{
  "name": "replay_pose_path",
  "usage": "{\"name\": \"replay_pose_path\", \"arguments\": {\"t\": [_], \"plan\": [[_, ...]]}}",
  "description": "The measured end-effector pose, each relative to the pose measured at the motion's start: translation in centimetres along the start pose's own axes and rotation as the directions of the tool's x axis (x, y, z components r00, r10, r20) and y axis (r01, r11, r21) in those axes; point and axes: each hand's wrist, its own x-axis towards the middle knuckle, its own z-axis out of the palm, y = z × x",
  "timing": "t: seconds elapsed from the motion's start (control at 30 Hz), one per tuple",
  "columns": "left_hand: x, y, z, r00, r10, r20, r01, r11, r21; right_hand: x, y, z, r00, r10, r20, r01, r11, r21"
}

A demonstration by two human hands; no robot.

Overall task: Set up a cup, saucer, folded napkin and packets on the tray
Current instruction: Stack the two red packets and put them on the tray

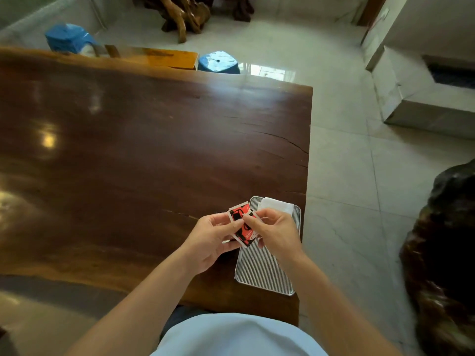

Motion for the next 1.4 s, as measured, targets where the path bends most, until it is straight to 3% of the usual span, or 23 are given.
{"name": "replay_pose_path", "arguments": {"t": [0.1, 0.17, 0.23, 0.3, 0.37, 0.47, 0.63, 0.77, 0.9, 1.07, 1.2, 1.4], "plan": [[0.4, -0.1, 0.3, 0.998, -0.014, 0.062, 0.005, 0.991, 0.132, 0.0, 0.5, -0.2, 0.995, -0.022, -0.097, 0.022, 1.0, 0.0], [0.6, -0.1, 0.8, 0.999, -0.003, 0.032, -0.003, 0.984, 0.176, 0.1, 0.7, -0.1, 0.99, -0.066, -0.127, 0.059, 0.996, -0.06], [0.7, -0.2, 1.2, 0.998, 0.054, -0.038, -0.046, 0.983, 0.178, 0.0, 0.7, 0.2, 0.991, -0.064, -0.116, 0.056, 0.996, -0.068], [0.9, -0.3, 1.5, 0.985, 0.11, -0.13, -0.082, 0.975, 0.204, -0.1, 0.7, 0.4, 0.996, -0.012, -0.092, 0.015, 0.999, 0.029], [1.0, -0.1, 1.4, 0.985, 0.119, -0.128, -0.079, 0.955, 0.284, -0.3, 1.1, 0.4, 0.999, -0.016, -0.049, 0.02, 0.996, 0.089], [0.9, 0.4, 0.8, 0.999, 0.032, -0.009, -0.025, 0.905, 0.425, -0.8, 1.3, 0.5, 0.997, -0.049, 0.068, 0.049, 0.999, -0.008], [1.0, 0.3, -0.2, 0.997, -0.061, 0.057, 0.004, 0.711, 0.703, -0.6, 2.2, 0.4, 0.985, 0.0, 0.175, 0.042, 0.971, -0.237], [1.7, -1.5, -0.1, 0.996, -0.061, 0.067, -0.007, 0.686, 0.728, -1.1, 3.4, -0.1, 0.987, 0.077, 0.139, -0.049, 0.979, -0.198], [2.9, -3.8, 0.5, 0.996, -0.081, 0.042, 0.032, 0.739, 0.673, -1.3, 5.5, -1.6, 0.976, 0.166, 0.139, -0.152, 0.983, -0.106], [5.3, -7.4, 1.0, 0.998, -0.056, -0.03, 0.062, 0.734, 0.676, -1.3, 9.1, -3.3, 0.955, 0.288, -0.066, -0.287, 0.958, 0.014], [7.8, -10.0, 1.4, 0.993, -0.046, -0.108, 0.105, 0.75, 0.653, -0.5, 12.3, -4.3, 0.904, 0.361, -0.227, -0.371, 0.929, -0.002], [11.4, -11.7, 1.1, 0.988, 0.008, -0.152, 0.098, 0.733, 0.673, 2.1, 15.5, -5.1, 0.882, 0.358, -0.308, -0.393, 0.918, -0.058]]}}
